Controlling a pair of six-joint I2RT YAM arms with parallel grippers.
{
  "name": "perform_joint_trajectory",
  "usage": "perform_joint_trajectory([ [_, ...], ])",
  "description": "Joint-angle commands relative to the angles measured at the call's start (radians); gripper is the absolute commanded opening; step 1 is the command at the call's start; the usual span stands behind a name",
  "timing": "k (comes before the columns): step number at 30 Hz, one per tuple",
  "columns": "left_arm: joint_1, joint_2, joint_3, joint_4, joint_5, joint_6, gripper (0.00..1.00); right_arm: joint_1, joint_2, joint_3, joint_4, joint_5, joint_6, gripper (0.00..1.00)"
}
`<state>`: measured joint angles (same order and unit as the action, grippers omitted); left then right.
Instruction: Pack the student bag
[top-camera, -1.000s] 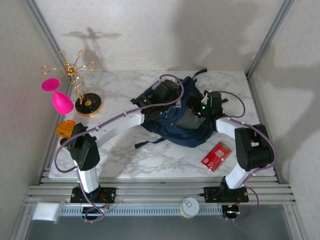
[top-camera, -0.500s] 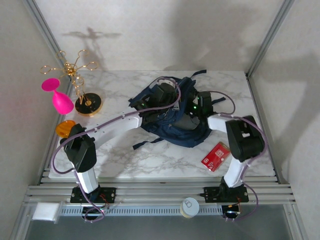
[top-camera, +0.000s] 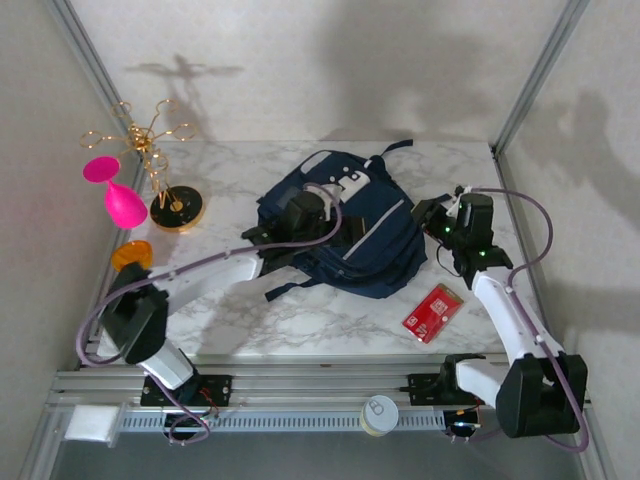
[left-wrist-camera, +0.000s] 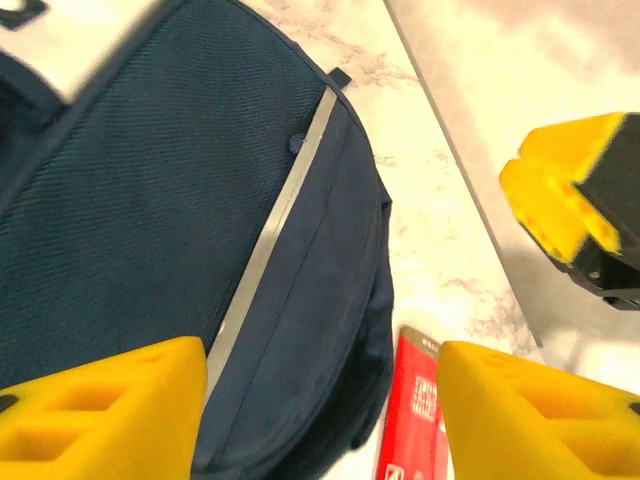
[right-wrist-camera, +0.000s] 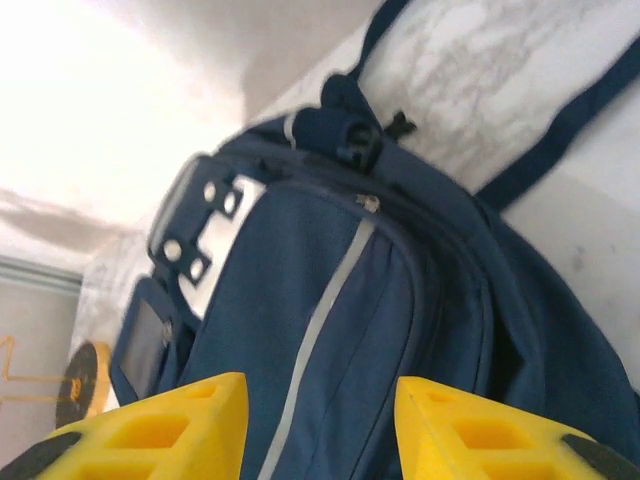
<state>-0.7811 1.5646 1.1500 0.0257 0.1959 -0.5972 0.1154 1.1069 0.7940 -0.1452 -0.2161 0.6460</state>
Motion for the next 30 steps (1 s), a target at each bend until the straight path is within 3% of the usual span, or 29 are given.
perform_joint_trajectory([
  [1, 0.057, -0.119, -0.086, 0.049, -0.051, -0.022, 0.67, 0.091, 0.007, 0.029, -0.227, 0.044, -0.103, 0.48],
  [3, 0.092, -0.152, -0.170, 0.081, -0.075, -0.044, 0.78, 0.189, 0.030, 0.056, -0.286, 0.081, -0.109, 0.50],
  [6, 0.141, -0.161, -0.281, 0.170, -0.095, -0.087, 0.84, 0.344, 0.058, 0.046, -0.306, 0.127, -0.081, 0.54],
  [12, 0.201, -0.028, -0.293, 0.228, -0.036, -0.147, 0.83, 0.643, 0.154, 0.035, -0.247, 0.252, 0.027, 0.58],
  [16, 0.198, 0.030, -0.308, 0.335, 0.020, -0.198, 0.78, 0.772, 0.252, 0.087, -0.263, 0.368, 0.068, 0.59],
  [23, 0.200, 0.059, -0.328, 0.364, -0.016, -0.231, 0.74, 0.845, 0.331, 0.136, -0.290, 0.515, 0.160, 0.56],
  [30, 0.200, 0.082, -0.334, 0.370, -0.036, -0.240, 0.71, 0.854, 0.380, 0.096, -0.181, 0.538, 0.250, 0.50],
])
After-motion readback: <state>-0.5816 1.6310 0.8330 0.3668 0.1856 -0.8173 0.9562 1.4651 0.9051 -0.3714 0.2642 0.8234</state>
